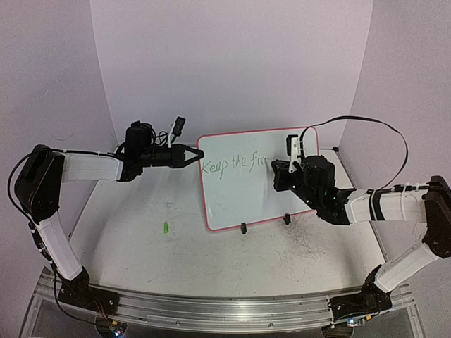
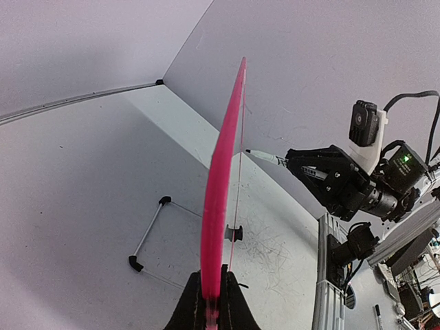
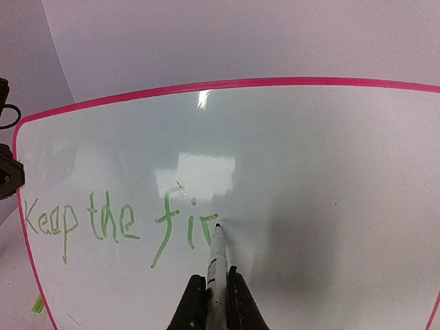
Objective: Write a sentence on the whiteboard
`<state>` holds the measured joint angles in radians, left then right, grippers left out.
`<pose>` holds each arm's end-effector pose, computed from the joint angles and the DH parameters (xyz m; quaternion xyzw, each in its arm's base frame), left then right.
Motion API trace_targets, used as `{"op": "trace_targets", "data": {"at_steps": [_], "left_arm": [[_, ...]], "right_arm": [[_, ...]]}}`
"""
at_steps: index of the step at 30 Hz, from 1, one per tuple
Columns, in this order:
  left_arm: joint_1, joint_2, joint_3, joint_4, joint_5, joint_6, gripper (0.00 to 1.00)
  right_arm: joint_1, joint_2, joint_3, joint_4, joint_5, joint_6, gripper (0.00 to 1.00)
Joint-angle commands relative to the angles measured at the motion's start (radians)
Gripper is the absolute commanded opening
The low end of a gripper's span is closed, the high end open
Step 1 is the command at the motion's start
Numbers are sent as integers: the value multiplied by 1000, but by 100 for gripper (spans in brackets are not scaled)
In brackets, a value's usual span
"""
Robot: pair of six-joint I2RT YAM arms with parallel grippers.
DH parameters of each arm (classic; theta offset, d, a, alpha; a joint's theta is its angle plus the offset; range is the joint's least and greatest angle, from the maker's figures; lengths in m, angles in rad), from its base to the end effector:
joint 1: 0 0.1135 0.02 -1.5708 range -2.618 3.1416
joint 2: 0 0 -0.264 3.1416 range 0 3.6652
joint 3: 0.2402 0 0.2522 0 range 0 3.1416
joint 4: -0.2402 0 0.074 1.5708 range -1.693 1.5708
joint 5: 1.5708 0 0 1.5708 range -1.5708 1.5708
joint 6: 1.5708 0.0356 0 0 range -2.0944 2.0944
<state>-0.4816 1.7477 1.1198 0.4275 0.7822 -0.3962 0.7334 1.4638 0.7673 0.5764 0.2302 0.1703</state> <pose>0.3404 -0.2062 0.2583 0.2716 0.7049 -0.5158 0.4042 0.2477 0.2122 0.2518 -0.1333 0.7352 0.2104 0.6304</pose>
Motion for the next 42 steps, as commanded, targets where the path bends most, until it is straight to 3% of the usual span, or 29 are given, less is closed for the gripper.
{"op": "trace_targets", "data": {"at_steps": [1, 13, 26, 42], "left_arm": [[-11, -38, 33, -2, -12, 34, 0], [-11, -37, 34, -3, -12, 36, 0], [-11, -34, 34, -3, -12, 36, 0], [-11, -38, 35, -4, -12, 36, 0]], "right_arm": [[-7, 33, 15, 26, 1, 9, 0], [-21, 31, 5, 31, 94, 37, 0], [-22, 51, 24, 87, -1, -20, 0], [-20, 24, -35, 32, -19, 31, 0]]}}
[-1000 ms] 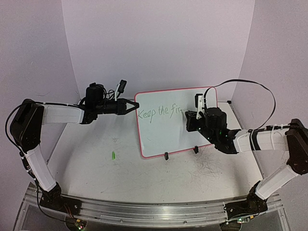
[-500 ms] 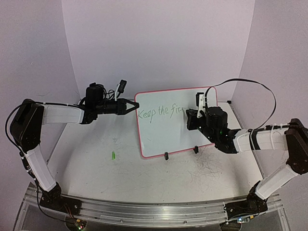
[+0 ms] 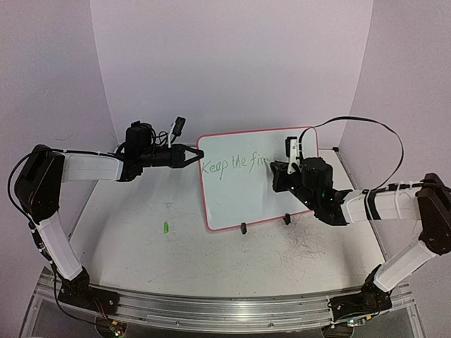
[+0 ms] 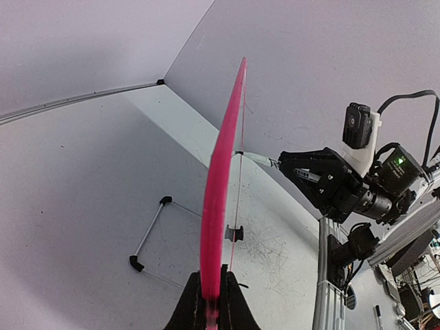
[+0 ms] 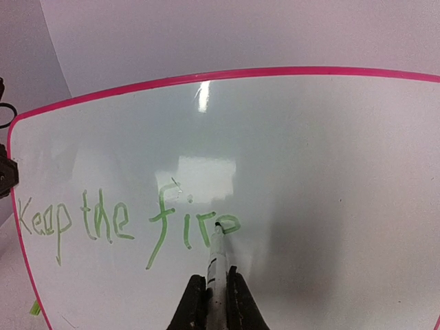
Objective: Write a sentence on the whiteboard
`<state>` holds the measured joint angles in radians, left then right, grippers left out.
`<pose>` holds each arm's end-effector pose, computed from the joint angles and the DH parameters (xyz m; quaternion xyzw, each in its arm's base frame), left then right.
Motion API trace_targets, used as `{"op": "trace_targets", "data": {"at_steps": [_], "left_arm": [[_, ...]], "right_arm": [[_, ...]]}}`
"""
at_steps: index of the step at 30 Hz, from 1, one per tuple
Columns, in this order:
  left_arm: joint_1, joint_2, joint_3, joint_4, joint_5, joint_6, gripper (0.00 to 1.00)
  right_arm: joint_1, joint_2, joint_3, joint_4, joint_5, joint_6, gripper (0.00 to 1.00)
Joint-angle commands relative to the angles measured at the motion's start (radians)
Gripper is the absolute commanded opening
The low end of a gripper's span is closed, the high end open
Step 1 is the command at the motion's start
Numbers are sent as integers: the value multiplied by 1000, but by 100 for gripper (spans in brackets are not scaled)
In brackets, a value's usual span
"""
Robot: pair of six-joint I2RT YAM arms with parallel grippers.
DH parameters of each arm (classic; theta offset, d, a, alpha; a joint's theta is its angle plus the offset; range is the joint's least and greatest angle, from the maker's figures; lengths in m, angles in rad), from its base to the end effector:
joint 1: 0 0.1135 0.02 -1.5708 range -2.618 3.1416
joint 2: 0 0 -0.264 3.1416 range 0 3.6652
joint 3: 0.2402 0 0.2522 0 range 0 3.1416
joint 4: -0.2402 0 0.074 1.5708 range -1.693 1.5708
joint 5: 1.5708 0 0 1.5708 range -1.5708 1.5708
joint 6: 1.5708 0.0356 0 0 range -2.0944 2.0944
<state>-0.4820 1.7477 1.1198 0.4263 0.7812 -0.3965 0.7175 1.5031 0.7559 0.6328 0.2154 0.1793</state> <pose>0.3403 -0.2063 0.2582 0.2712 0.7054 -0.5156 0.4038 0.2542 0.2117 0.2420 -0.1283 0.7344 0.2146 0.6310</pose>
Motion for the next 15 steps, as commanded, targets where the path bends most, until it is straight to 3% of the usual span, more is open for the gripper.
{"op": "trace_targets", "data": {"at_steps": [1, 15], "left_arm": [[-10, -39, 35, -3, -11, 36, 0], [-12, -41, 34, -3, -12, 38, 0]], "right_arm": [[-4, -17, -27, -27, -1, 25, 0], [-5, -70, -11, -54, 95, 2, 0]]}}
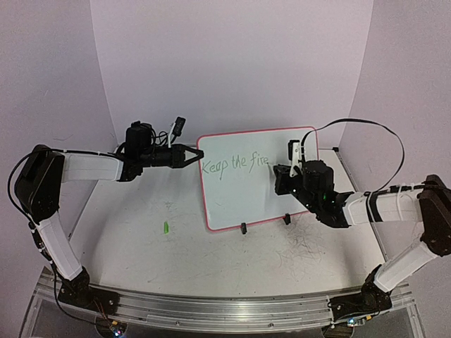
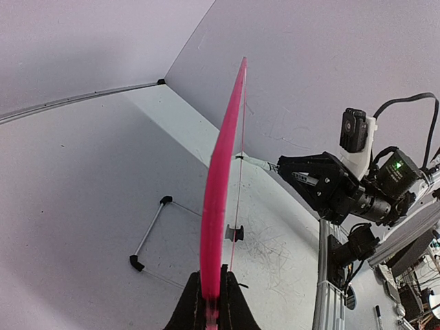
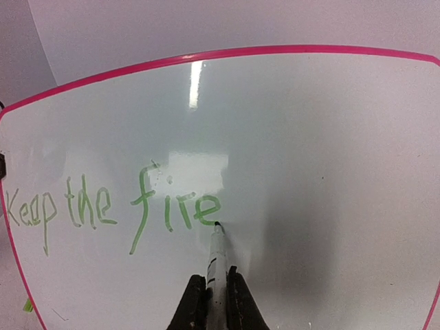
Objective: Write a sentence on the whiteboard
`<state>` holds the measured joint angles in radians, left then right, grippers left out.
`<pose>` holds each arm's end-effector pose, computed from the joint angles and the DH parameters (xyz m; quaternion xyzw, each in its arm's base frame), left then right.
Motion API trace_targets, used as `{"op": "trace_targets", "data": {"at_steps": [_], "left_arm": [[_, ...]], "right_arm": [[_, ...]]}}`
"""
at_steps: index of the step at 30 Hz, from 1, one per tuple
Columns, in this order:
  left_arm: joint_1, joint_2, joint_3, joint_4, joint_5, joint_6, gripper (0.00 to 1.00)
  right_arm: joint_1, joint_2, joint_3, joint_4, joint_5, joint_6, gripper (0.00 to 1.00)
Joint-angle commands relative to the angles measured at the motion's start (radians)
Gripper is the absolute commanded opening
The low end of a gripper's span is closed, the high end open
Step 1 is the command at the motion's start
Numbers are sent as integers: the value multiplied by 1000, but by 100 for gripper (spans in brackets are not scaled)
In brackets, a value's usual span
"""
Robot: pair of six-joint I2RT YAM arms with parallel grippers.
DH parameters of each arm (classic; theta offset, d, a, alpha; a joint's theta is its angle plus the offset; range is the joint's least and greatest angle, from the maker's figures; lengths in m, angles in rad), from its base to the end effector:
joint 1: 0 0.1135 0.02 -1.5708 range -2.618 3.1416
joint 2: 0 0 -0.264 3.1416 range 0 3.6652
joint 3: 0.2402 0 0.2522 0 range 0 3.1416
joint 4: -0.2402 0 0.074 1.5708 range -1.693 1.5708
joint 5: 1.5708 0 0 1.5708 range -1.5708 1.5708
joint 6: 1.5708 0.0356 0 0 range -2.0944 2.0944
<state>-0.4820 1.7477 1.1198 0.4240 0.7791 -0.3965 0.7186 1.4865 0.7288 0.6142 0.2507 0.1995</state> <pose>0.3404 -0.2063 0.2579 0.2703 0.7064 -0.5149 0.4035 0.2499 0.2069 0.2363 -0.1134 0.7459 0.2030 0.6241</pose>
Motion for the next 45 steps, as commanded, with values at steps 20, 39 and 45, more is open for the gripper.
{"op": "trace_targets", "data": {"at_steps": [20, 39, 45], "left_arm": [[-14, -52, 32, -7, -18, 44, 0], [-15, -50, 32, -16, -21, 49, 0], [-17, -55, 32, -17, -21, 50, 0]], "right_arm": [[-16, -230, -92, 59, -69, -139, 0], [-30, -135, -33, 31, -37, -90, 0], [-64, -118, -15, 19, -66, -66, 0]]}}
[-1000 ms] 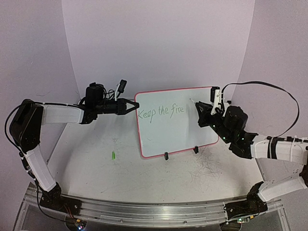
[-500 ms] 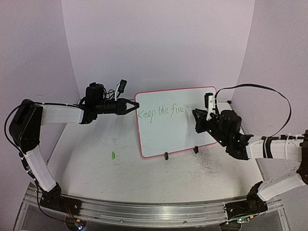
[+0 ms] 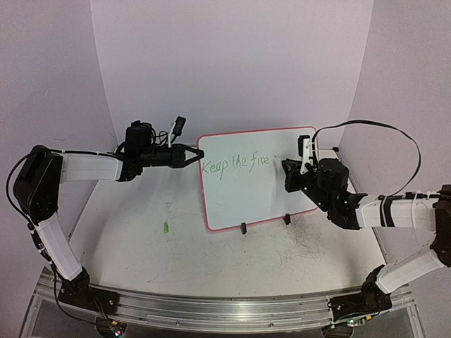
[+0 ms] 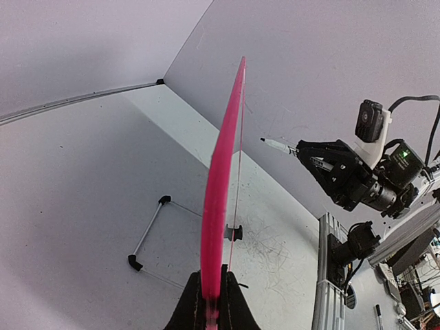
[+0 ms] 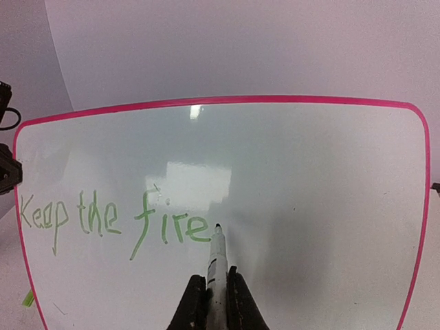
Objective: Write a sentence on the whiteboard
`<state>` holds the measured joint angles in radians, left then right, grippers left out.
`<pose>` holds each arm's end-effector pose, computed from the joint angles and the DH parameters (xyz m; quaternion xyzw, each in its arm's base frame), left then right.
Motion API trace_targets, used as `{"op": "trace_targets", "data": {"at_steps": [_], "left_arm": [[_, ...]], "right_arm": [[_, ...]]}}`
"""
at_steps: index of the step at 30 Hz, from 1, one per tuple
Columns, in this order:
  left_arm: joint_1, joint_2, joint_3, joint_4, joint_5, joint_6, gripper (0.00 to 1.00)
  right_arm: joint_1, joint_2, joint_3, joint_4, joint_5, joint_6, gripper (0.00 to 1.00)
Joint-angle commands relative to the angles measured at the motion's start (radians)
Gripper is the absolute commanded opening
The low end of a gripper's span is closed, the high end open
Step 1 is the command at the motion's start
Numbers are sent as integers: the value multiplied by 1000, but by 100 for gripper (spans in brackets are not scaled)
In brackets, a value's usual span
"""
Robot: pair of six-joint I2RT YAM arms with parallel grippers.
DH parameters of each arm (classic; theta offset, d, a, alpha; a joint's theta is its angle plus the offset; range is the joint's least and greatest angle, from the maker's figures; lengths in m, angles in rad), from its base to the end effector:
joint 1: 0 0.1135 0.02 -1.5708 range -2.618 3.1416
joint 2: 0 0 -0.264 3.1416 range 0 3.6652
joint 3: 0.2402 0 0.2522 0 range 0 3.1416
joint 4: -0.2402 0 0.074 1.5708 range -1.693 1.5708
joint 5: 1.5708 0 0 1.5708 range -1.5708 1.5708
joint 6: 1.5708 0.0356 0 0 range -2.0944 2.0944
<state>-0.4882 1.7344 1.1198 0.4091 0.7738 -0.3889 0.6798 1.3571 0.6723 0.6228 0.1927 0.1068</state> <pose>0.3373 -0.2073 0.2614 0.2734 0.7059 -0.5131 0.4046 0.2379 0.1836 0.2563 -0.1418 0.7144 0.1965 0.6565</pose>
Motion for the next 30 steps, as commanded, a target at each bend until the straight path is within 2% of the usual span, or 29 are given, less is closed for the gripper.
{"op": "trace_targets", "data": {"at_steps": [1, 6, 19, 30], "left_arm": [[-11, -42, 32, -3, -16, 43, 0], [-10, -43, 34, -3, -16, 42, 0], [-12, -39, 35, -4, -16, 42, 0], [-14, -41, 35, -6, -17, 44, 0]], "right_arm": [[-33, 10, 39, 11, -15, 29, 0], [-45, 16, 37, 15, -43, 27, 0], [-50, 17, 32, 17, 1, 33, 0], [-61, 21, 30, 36, -46, 21, 0]]}}
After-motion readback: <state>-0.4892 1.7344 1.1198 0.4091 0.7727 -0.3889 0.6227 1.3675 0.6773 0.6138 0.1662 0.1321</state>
